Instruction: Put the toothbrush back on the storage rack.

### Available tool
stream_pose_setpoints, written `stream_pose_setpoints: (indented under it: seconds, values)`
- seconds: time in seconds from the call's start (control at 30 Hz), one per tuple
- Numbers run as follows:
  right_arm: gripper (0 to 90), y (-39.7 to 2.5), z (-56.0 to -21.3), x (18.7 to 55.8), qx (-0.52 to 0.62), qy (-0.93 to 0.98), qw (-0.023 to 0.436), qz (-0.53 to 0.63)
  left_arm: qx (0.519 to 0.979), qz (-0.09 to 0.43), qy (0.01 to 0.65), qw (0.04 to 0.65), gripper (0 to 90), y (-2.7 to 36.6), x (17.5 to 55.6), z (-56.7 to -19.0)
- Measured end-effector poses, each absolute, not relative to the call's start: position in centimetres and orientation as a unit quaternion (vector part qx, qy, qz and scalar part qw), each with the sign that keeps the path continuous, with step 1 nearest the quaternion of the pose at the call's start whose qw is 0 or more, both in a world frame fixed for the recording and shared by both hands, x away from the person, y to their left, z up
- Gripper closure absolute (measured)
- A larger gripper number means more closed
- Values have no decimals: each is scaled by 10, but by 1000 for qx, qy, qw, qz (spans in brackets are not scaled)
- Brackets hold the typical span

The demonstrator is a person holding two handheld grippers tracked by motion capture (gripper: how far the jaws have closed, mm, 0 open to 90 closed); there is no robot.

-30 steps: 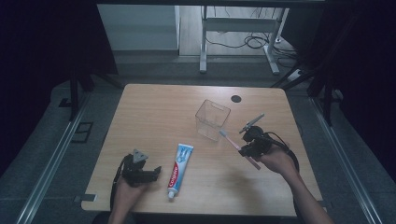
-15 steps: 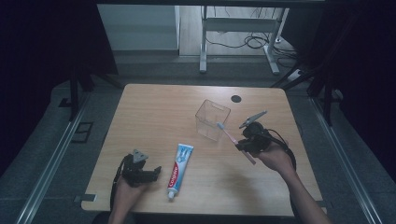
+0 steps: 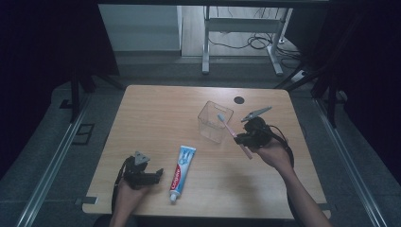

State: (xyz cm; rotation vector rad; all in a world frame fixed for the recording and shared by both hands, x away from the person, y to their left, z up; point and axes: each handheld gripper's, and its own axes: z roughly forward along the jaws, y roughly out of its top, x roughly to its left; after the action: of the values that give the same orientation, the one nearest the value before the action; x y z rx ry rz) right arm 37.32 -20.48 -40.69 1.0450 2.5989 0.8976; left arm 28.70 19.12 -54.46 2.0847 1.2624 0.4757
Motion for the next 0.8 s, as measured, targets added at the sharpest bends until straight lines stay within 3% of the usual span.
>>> stream_pose_setpoints:
  seconds: [0.8]
  values:
    - [781,-186,-406,401,379,843,121,362,794,181,482,323,137,191,287,-545]
